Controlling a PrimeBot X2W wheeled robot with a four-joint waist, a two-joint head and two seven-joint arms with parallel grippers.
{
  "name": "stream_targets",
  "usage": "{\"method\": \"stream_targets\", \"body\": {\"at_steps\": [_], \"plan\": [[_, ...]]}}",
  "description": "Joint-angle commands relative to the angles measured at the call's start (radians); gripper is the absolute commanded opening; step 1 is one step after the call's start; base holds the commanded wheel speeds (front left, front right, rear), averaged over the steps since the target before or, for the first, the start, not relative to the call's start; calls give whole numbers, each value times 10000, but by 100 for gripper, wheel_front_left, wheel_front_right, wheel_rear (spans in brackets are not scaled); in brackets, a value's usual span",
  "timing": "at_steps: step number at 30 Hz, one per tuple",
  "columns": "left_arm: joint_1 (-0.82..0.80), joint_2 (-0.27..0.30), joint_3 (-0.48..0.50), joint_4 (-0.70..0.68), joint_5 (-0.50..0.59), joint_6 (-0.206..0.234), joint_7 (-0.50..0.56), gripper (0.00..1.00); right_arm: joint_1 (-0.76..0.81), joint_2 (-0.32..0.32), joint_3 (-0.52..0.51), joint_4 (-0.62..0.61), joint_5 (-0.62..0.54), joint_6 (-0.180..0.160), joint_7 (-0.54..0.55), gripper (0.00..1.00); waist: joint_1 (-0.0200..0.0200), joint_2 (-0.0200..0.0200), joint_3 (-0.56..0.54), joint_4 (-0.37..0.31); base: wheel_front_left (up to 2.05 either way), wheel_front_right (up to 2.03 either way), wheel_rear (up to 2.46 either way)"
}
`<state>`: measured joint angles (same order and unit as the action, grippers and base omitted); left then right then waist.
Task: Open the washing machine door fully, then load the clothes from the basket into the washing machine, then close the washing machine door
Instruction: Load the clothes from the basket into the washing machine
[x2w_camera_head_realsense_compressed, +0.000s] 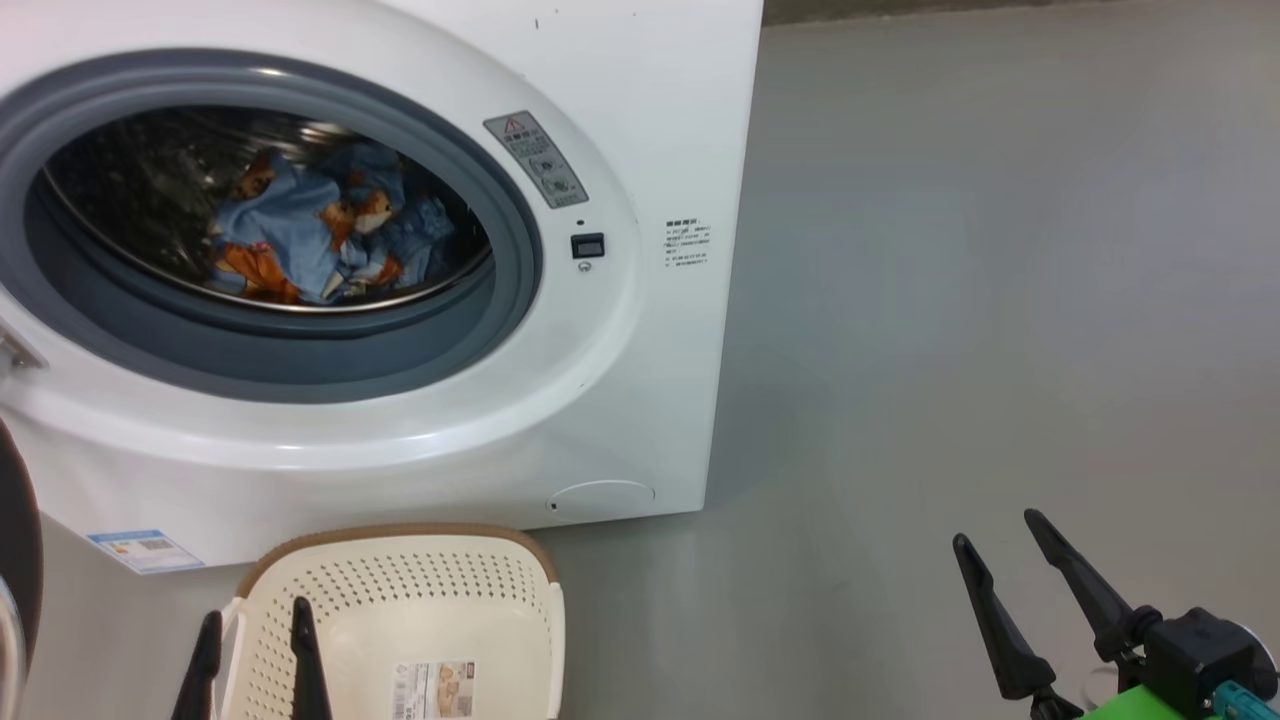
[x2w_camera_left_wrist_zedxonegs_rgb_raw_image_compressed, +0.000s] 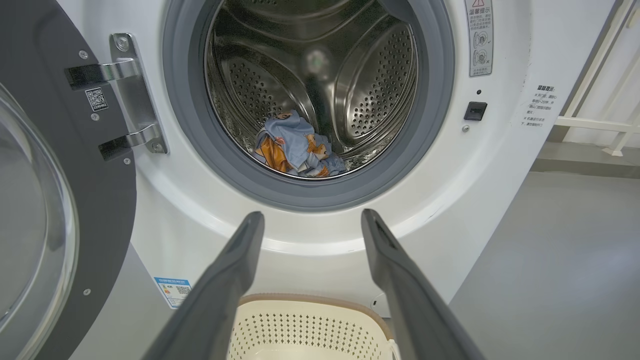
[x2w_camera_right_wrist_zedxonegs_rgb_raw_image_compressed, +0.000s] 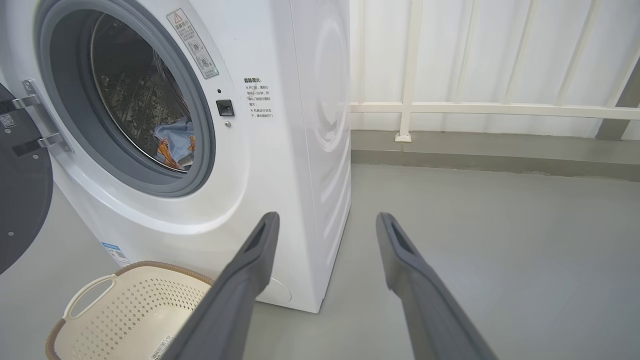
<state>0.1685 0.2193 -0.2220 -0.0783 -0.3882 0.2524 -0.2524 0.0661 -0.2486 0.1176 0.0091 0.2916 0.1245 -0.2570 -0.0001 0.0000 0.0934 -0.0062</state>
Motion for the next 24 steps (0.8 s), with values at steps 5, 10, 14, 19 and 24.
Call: {"method": "stream_targets", "body": {"at_steps": [5, 10, 14, 19, 24], "plan": [[-23, -28, 390, -9, 255, -183, -92, 100, 177, -59, 194, -211, -180, 62, -48, 100, 1, 0, -337, -32, 0, 0, 0], [71, -89, 434, 82, 283, -351, -93, 100, 304, -13, 181, -197, -205, 62, -48, 100, 1, 0, -530, -22, 0, 0, 0], [97, -113, 479, 189, 301, -453, -93, 100, 363, 19, 216, -166, -208, 62, -48, 100, 1, 0, -662, -24, 0, 0, 0], [146, -132, 532, 256, 340, -544, -93, 100, 412, 37, 243, -140, -204, 62, -48, 100, 1, 0, -768, -59, 0, 0, 0], [96, -167, 576, 347, 364, -598, -93, 100, 451, 34, 231, -102, -190, 62, -48, 100, 1, 0, -798, -50, 0, 0, 0]]}}
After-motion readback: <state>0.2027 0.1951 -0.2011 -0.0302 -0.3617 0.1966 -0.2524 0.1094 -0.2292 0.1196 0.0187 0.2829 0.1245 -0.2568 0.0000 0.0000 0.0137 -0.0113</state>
